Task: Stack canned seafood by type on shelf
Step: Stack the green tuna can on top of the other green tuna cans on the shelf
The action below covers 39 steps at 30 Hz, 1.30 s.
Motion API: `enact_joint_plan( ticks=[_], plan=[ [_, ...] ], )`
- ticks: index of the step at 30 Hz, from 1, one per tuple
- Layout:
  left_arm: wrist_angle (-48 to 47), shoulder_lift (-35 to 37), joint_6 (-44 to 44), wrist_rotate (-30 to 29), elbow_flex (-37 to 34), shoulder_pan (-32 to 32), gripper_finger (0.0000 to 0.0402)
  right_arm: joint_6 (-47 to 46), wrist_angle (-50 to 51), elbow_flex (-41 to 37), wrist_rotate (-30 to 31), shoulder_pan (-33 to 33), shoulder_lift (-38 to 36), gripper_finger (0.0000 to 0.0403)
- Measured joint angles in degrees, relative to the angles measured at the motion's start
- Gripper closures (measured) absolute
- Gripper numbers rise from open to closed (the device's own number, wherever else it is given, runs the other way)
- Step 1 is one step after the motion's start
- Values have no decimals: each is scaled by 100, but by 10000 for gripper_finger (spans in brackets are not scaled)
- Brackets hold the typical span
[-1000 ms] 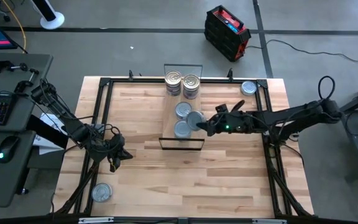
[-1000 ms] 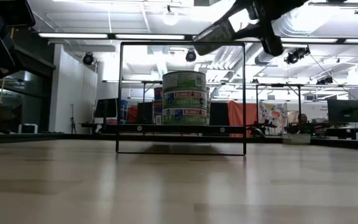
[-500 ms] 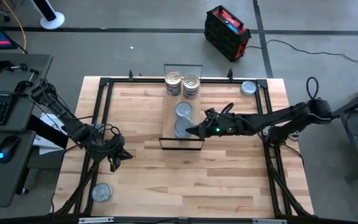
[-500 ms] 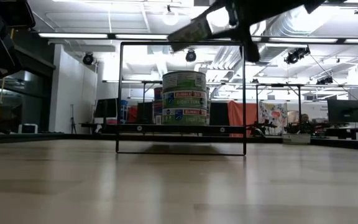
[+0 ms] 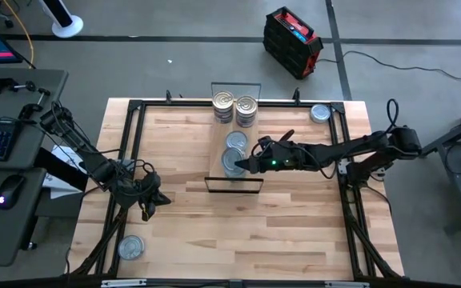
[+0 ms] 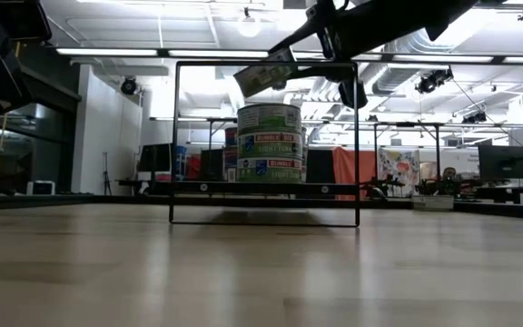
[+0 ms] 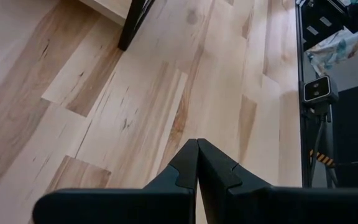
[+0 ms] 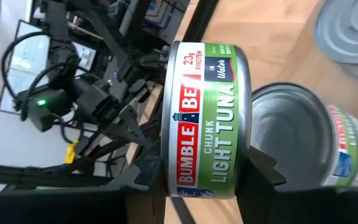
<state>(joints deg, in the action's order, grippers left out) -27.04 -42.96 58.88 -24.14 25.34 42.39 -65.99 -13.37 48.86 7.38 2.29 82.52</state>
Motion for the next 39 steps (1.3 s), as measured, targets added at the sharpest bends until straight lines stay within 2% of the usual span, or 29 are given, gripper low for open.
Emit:
enact_joint_plan(
  ticks=[11,16,19,32,39],
  plan=[
    [-18,2,-5,0,-2,0,401,-244,25,0,-175,-5,0,286],
    [-17,1,19,0,0,0,401,-359,63,0,-53,-5,0,219],
    [-17,0,22,0,0,2,401,-353,62,0,34,-5,0,198],
    [-17,1,40,0,-1,1,401,-435,676,2,-123,-5,-2,196],
    [-17,2,64,2,0,2,401,-464,882,125,215,-5,-2,195]
  ],
)
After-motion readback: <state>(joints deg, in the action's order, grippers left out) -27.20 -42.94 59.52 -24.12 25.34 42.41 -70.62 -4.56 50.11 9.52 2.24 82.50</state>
